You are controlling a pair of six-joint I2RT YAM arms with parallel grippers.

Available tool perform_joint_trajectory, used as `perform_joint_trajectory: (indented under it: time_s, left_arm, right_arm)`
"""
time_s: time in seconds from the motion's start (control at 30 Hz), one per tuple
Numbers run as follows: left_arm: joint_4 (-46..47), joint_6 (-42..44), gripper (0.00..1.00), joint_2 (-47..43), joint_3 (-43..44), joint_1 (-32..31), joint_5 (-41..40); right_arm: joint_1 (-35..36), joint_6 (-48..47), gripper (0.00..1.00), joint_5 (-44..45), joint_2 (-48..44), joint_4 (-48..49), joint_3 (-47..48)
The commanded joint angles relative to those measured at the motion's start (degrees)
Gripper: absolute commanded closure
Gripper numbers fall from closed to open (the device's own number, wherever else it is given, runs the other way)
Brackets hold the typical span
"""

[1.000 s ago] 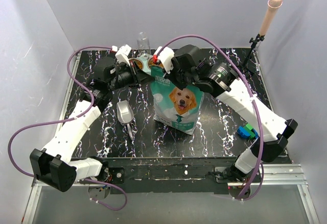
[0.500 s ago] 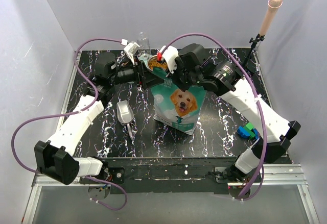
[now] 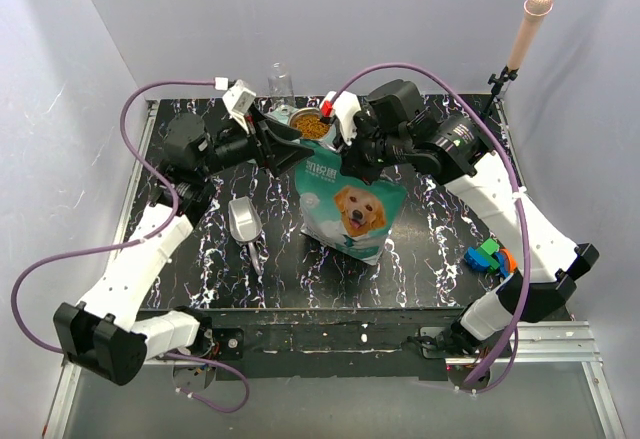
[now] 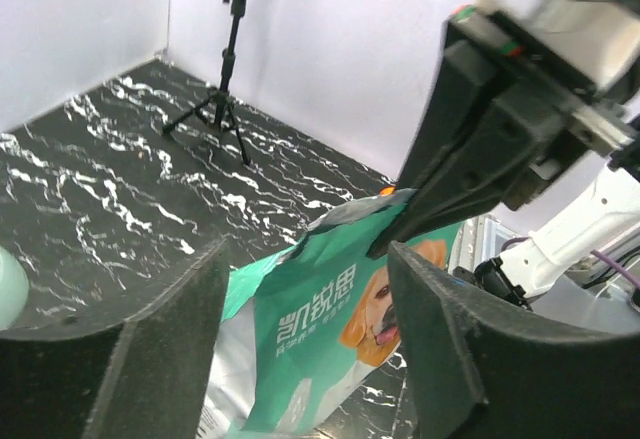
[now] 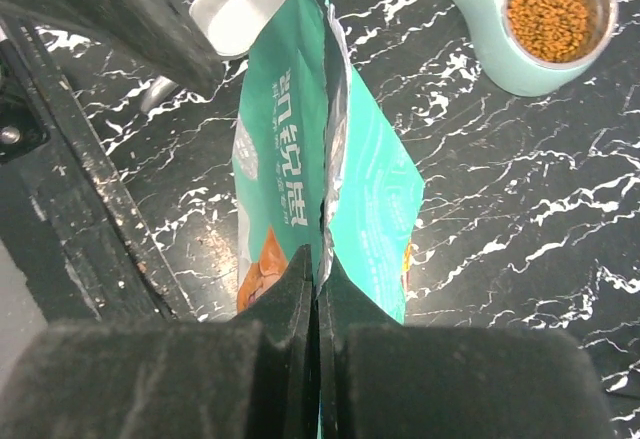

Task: Serve the pet food

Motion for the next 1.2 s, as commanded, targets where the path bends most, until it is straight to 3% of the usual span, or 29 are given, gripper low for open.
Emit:
perform_joint_trajectory:
  time_s: [0.0, 0.1, 0.17, 0.2, 0.3, 0.37, 0.43, 0.53, 0.63, 0.7, 0.77, 0.87, 1.0, 1.17]
  left_arm:
    - [5.4, -0.1, 0.4, -3.1, -1.7, -0.1, -0.9]
    - [2.0, -2.4, 0.41, -3.2, 0.9, -0.1, -2.0]
    - [-4.0, -7.9, 0.45, -3.5, 3.5, -0.1, -11.0]
    - [-10.6, -12.1, 0.46, -3.5, 5.7, -0.1, -15.8]
    - [-33.5, -27.5, 0.35, -2.5, 13.8, -0.1, -29.3]
    - [-45.2, -37.4, 0.35, -1.8, 17.6, -0.1, -29.9]
    - [-50.9, -48.2, 0.38, -1.9, 19.1, -0.1, -27.3]
    - [-52.3, -62.0, 0.45, -2.4, 18.4, -0.2, -21.0]
    - [-54.1, -75.3, 0.37, -2.7, 17.0, -0.9, -17.8]
    - [-56.2, -81.2, 0.29, -3.0, 18.3, -3.3, -21.4]
    - [-57.1, -83.0, 0.23, -2.2, 21.0, -5.6, -26.9]
    - [-59.5, -85.3, 0.21, 1.0, 24.9, -9.5, -31.1]
    - [-59.4, -90.0, 0.25, 5.4, 26.9, -18.0, -38.6]
    - [-58.7, -92.1, 0.37, 7.2, 26.3, -20.6, -45.7]
  right_arm:
    - [-1.2, 0.6, 0.99, -5.9, -1.0, -2.7, 4.2]
    - [-1.8, 2.6, 0.99, -6.6, -0.1, -3.3, 5.0]
    - [-1.8, 4.2, 0.99, -3.6, 0.8, -3.9, 5.5]
    - [-1.8, 4.9, 0.99, -2.6, 1.2, -4.0, 6.0]
    - [-0.3, 4.3, 0.99, 2.6, 0.9, -2.6, 5.9]
    - [0.5, 3.2, 0.99, 4.8, 0.6, -1.2, 5.5]
    - [1.3, 2.1, 0.99, 6.5, 0.8, -0.3, 4.9]
    - [3.3, -0.1, 0.99, 12.0, 1.7, 0.3, 4.1]
    - [5.0, -0.9, 0.99, 15.3, 1.9, 2.5, 2.9]
    - [5.5, -0.8, 0.99, 15.2, 1.6, 4.0, 2.3]
    - [6.2, -1.1, 0.99, 14.8, 1.4, 4.8, 1.9]
    - [7.4, -2.0, 0.99, 15.3, 1.3, 5.0, 2.1]
    - [8.7, -3.0, 0.99, 16.3, 1.4, 5.4, 2.4]
    - [9.4, -3.2, 0.99, 16.1, 0.9, 5.4, 2.5]
